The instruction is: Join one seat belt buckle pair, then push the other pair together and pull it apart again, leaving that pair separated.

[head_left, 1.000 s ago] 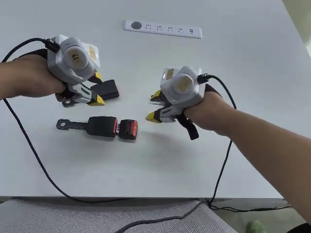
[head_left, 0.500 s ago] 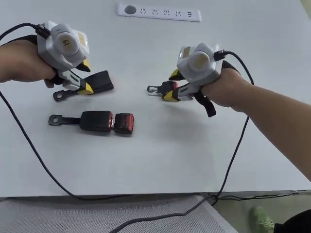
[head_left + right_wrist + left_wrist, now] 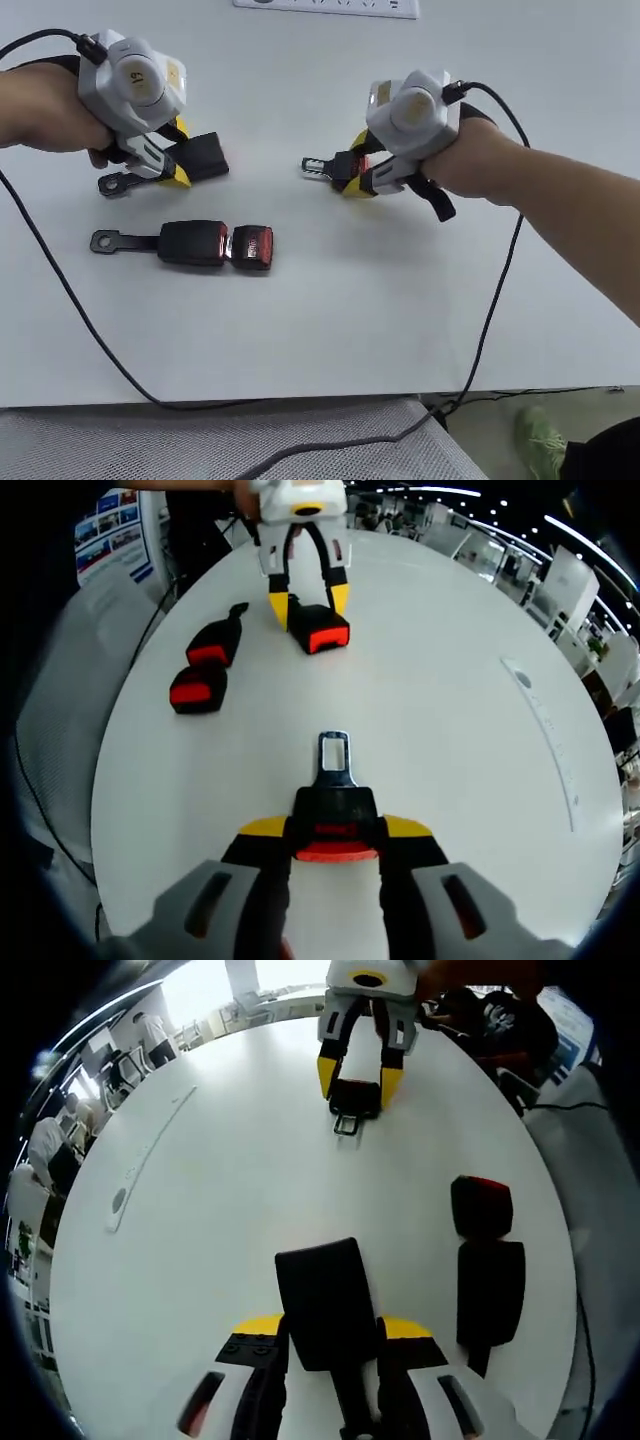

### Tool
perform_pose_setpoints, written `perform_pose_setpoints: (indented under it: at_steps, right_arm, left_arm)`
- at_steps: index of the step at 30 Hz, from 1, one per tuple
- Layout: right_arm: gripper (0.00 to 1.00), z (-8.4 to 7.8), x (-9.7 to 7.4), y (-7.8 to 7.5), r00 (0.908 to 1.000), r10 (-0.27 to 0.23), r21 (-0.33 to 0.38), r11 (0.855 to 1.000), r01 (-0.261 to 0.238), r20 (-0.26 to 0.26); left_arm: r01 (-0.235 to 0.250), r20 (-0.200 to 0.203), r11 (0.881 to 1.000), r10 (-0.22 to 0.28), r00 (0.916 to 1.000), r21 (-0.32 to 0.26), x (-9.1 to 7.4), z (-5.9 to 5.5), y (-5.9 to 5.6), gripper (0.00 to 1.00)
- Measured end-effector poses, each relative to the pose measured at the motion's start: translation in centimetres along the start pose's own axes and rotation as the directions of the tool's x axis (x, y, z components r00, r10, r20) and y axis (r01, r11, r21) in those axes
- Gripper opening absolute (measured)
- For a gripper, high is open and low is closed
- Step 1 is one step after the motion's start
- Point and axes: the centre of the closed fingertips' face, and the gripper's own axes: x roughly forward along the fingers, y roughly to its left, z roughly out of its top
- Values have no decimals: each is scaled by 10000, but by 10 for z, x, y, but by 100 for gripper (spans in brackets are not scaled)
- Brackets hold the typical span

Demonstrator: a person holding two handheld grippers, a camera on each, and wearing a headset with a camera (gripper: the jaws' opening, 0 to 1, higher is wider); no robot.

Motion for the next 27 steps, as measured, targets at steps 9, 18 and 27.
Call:
perform_pose_setpoints:
  at_steps: [9, 18, 27]
  right_arm:
    - [33, -3, 3, -3, 9979, 610, -356, 9975, -618, -240]
    - [33, -2, 4, -2, 9975, 669, -306, 9972, -676, -240]
    - [33, -4, 8, -9, 9977, 559, -427, 9974, -575, -392]
  left_arm:
    - [323, -626, 9941, -258, 9977, 1040, 2, -2, -3, 33]
    - [381, -424, 9959, -347, 9985, 825, 2, -2, -3, 33]
    - [457, -556, 9959, -414, 9976, 784, 2, -1, -3, 33]
